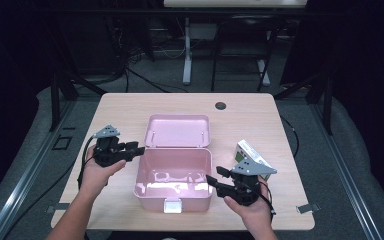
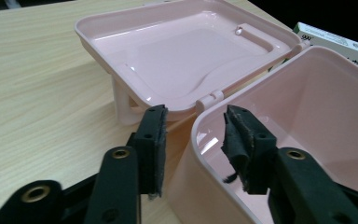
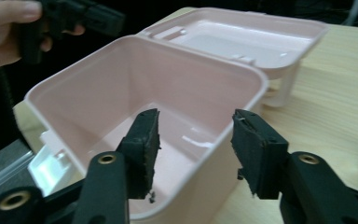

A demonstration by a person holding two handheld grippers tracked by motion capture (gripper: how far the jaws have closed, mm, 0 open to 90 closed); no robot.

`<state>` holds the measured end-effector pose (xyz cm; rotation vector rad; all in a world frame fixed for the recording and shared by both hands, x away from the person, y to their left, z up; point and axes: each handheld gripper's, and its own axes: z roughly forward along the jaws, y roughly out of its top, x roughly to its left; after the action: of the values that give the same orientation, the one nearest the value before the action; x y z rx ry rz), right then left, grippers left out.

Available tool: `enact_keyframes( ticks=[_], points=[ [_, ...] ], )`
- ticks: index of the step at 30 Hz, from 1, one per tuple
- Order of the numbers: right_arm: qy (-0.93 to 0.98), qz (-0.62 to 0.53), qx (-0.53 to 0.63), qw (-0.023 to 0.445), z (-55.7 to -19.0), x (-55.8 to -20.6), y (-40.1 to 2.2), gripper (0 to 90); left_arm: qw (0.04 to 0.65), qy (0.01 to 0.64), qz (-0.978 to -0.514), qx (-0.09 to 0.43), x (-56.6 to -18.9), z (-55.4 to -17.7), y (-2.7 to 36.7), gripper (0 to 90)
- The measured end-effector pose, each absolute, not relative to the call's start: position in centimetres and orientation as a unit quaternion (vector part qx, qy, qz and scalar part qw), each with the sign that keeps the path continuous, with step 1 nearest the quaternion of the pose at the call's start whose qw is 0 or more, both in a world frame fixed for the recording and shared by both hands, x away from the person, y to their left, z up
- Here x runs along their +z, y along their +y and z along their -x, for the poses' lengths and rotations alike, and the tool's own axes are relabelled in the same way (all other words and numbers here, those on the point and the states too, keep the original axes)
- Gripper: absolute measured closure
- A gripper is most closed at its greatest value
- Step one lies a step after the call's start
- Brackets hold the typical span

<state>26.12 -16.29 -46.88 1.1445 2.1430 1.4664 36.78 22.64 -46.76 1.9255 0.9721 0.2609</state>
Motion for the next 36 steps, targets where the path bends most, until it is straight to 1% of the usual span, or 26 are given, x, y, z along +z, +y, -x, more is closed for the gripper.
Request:
enact_keyframes(
  ticks=[4,6,7,8,11,16,18,20,23,25,26,32,36],
  points=[
    [0.739,-0.416,0.507,0.157,-26.6,-46.8,-17.6,48.4,0.461,0.398,-0.785,0.109,-46.7,-36.8,23.1,52.1],
    [0.742,-0.423,0.496,0.157,-26.9,-46.9,-18.0,47.1,0.446,0.397,-0.795,0.106,-46.7,-36.8,23.3,48.3],
    [0.743,-0.426,0.489,0.162,-27.1,-47.0,-18.2,46.4,0.439,0.396,-0.799,0.111,-46.9,-36.8,23.3,45.0],
    [0.745,-0.429,0.484,0.163,-27.2,-47.0,-18.4,45.6,0.432,0.395,-0.802,0.117,-46.9,-36.8,23.2,44.2],
    [0.752,-0.424,0.477,0.166,-27.7,-47.1,-18.8,42.3,0.431,0.391,-0.805,0.114,-46.9,-36.8,23.4,44.2],
    [0.756,-0.423,0.469,0.173,-28.4,-47.0,-19.5,42.1,0.424,0.395,-0.808,0.105,-46.6,-36.6,23.6,44.2],
    [0.758,-0.430,0.456,0.180,-28.8,-47.2,-19.8,41.5,0.430,0.383,-0.810,0.113,-46.5,-36.5,23.6,44.2],
    [0.759,-0.440,0.442,0.185,-29.4,-47.4,-20.1,41.3,0.426,0.386,-0.811,0.114,-46.3,-36.3,23.7,44.3],
    [0.768,-0.450,0.421,0.173,-30.4,-47.6,-20.5,39.9,0.416,0.380,-0.817,0.123,-45.9,-36.1,23.7,44.3],
    [0.776,-0.451,0.402,0.179,-30.9,-47.6,-20.6,40.0,0.412,0.383,-0.818,0.121,-45.6,-36.0,23.8,44.5],
    [0.779,-0.451,0.396,0.181,-31.1,-47.5,-20.6,40.2,0.412,0.380,-0.819,0.128,-45.5,-35.8,23.7,44.7],
    [0.798,-0.438,0.372,0.179,-32.4,-47.0,-20.4,39.9,0.414,0.375,-0.820,0.123,-45.1,-35.5,23.7,45.2],
    [0.805,-0.446,0.358,0.161,-33.4,-46.5,-20.5,40.1,0.415,0.374,-0.820,0.126,-44.8,-35.4,23.8,45.3]
  ],
)
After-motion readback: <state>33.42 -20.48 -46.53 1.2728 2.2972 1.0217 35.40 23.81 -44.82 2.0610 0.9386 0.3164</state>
